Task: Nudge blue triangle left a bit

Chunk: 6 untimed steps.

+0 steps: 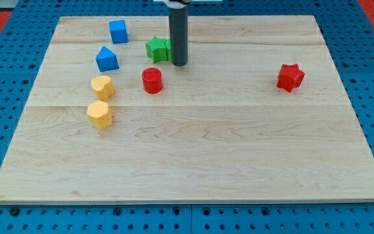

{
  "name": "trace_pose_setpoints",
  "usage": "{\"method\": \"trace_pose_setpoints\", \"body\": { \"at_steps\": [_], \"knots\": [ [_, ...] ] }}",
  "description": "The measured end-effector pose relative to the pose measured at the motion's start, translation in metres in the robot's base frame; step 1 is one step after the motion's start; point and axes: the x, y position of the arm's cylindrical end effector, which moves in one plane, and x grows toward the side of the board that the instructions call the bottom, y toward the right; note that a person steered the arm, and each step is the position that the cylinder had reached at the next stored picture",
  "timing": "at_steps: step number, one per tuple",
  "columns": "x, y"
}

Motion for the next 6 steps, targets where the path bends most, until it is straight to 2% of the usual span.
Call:
{"method": "trace_pose_setpoints", "body": {
  "at_steps": [1, 4, 6],
  "knots": [
    [0.007, -0.028],
    [0.005, -0.171],
    [0.009, -0.19]
  ]
}}
